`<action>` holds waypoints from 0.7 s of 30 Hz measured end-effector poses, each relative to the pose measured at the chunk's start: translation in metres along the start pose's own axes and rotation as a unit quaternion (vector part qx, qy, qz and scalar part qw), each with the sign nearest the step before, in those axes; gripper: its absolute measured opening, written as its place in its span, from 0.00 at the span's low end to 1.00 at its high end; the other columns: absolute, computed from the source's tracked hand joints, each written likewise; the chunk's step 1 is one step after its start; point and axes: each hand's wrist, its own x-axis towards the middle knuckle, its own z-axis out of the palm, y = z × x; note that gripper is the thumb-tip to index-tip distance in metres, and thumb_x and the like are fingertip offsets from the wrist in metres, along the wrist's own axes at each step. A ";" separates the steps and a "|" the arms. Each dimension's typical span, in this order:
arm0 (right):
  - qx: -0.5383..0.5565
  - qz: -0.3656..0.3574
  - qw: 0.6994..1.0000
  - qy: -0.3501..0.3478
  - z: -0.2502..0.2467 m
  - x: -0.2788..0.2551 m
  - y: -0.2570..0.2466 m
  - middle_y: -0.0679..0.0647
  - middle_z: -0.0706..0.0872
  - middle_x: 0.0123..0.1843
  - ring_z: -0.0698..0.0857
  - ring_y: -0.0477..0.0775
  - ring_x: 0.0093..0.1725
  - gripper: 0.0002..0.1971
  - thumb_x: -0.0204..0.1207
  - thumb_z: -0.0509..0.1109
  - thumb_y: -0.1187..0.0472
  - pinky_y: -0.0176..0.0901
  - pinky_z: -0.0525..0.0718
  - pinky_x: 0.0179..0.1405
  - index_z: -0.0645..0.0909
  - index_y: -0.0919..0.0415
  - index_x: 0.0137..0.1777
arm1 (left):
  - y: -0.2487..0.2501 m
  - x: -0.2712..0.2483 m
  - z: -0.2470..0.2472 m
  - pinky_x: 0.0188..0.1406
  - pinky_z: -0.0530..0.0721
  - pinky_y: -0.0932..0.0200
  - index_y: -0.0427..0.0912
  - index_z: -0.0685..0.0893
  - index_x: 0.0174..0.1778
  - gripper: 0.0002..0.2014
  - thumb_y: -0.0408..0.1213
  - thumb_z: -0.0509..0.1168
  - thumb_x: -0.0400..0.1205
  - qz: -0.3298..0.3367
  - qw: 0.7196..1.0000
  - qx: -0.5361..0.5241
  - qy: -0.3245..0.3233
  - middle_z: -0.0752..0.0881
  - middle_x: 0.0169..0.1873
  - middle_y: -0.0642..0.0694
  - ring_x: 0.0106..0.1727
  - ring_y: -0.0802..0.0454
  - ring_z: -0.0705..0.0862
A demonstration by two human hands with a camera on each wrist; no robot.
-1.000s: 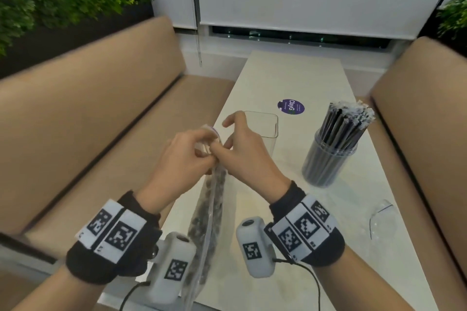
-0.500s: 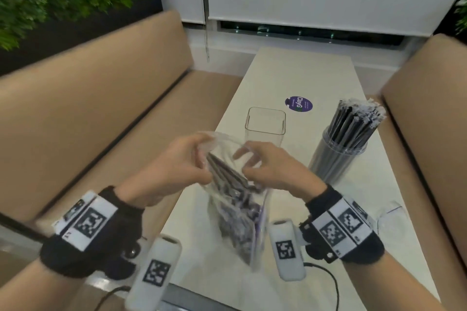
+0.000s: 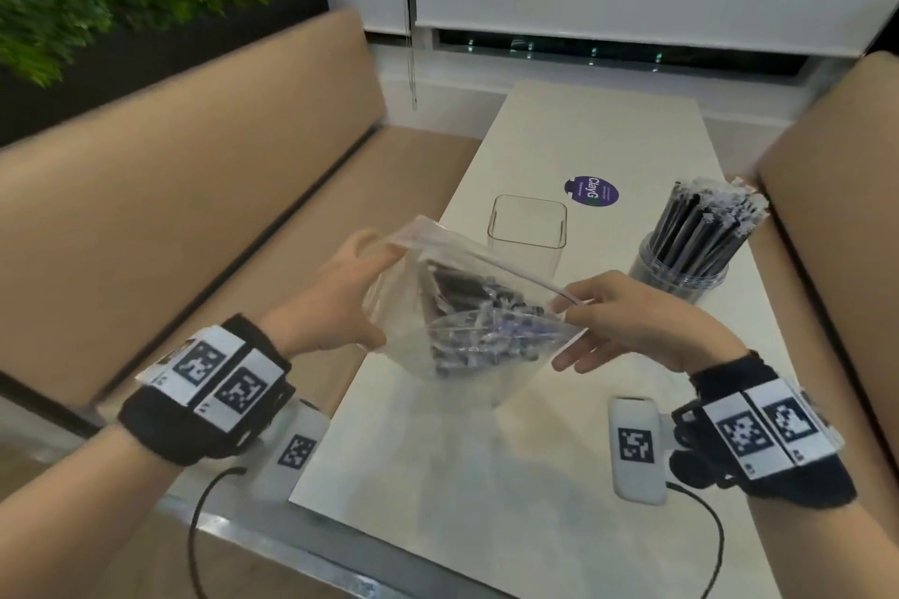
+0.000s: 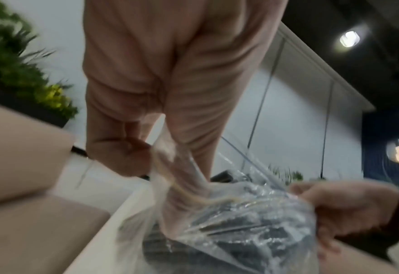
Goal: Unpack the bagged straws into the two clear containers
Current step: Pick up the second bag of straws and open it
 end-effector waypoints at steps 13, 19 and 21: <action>0.191 -0.086 0.978 -0.017 0.037 0.016 -0.018 0.57 0.87 0.42 0.85 0.55 0.39 0.15 0.77 0.56 0.74 0.41 0.81 0.33 0.77 0.58 0.35 | 0.003 0.014 0.032 0.61 0.80 0.43 0.60 0.73 0.76 0.46 0.41 0.84 0.61 0.165 0.986 -0.011 0.030 0.82 0.62 0.51 0.61 0.52 0.81; 0.191 -0.071 0.979 0.017 0.046 0.006 -0.012 0.48 0.87 0.62 0.86 0.56 0.51 0.10 0.82 0.63 0.46 0.54 0.83 0.51 0.83 0.46 0.54 | -0.002 0.008 0.030 0.38 0.70 0.78 0.46 0.90 0.50 0.21 0.45 0.84 0.63 0.114 0.986 -0.049 0.116 0.80 0.32 0.56 0.35 0.69 0.75; 0.156 -0.062 0.986 -0.002 0.051 -0.003 -0.009 0.36 0.82 0.67 0.84 0.53 0.60 0.15 0.79 0.64 0.40 0.64 0.83 0.59 0.75 0.32 0.65 | -0.002 0.008 0.027 0.35 0.69 0.75 0.52 0.88 0.41 0.13 0.45 0.83 0.65 0.089 0.985 -0.071 0.127 0.79 0.29 0.56 0.33 0.68 0.74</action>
